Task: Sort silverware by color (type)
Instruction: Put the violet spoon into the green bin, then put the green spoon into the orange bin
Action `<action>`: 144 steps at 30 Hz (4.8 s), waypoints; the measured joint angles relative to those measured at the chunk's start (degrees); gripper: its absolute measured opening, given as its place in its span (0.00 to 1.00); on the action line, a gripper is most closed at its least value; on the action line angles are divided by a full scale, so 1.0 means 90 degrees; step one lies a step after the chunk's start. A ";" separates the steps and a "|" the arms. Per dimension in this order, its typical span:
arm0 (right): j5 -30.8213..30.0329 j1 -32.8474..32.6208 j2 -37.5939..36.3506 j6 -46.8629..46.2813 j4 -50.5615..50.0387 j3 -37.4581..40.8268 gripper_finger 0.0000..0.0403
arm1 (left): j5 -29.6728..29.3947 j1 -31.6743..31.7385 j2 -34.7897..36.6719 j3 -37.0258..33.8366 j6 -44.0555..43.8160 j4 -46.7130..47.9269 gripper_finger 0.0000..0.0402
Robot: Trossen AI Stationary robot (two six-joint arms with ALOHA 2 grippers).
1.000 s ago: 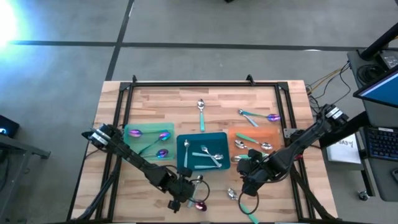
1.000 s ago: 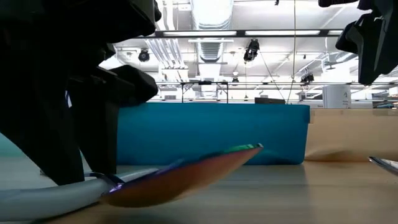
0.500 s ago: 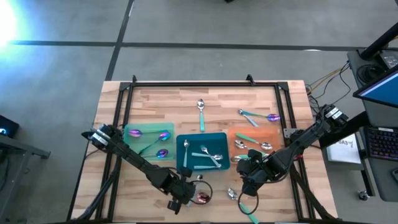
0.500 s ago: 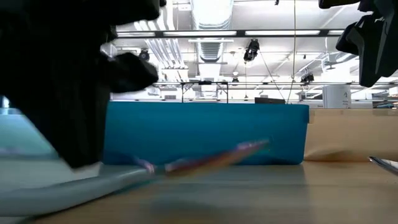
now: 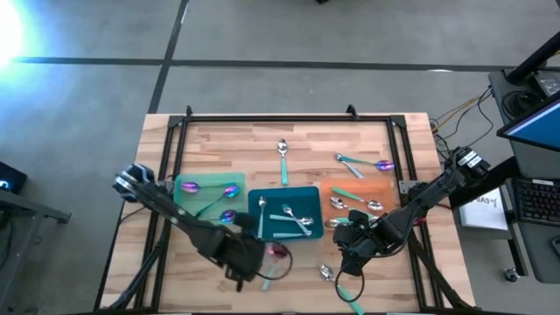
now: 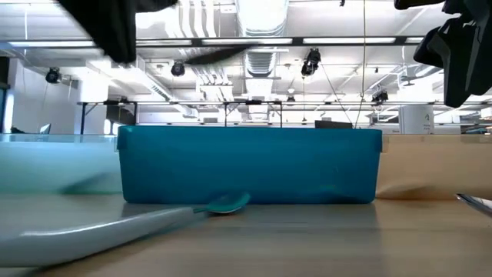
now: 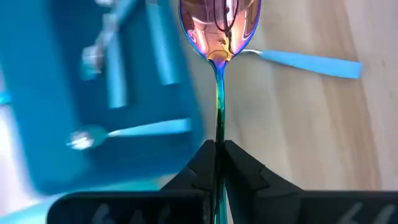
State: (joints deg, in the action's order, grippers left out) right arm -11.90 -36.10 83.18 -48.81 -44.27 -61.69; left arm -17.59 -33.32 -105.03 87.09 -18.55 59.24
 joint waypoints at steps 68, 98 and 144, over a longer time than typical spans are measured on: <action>-0.1247 0.4547 0.0615 0.1838 0.2987 -0.0007 0.36 | -0.1867 0.1173 0.5247 -0.4971 -0.3122 -0.0904 0.10; -0.0175 0.5509 0.2900 0.1300 0.4703 -0.0855 0.36 | -0.1817 0.1173 0.6934 -0.4974 -0.3178 -0.0714 0.10; -0.0031 0.5865 0.3820 0.4164 0.1703 -0.3187 0.07 | -0.1985 0.1173 0.7237 -0.4974 -0.3215 -0.0143 0.10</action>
State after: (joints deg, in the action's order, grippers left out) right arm -12.18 16.69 117.55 -11.34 -28.94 -90.38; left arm -35.46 -22.76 -39.90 42.33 -47.48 57.96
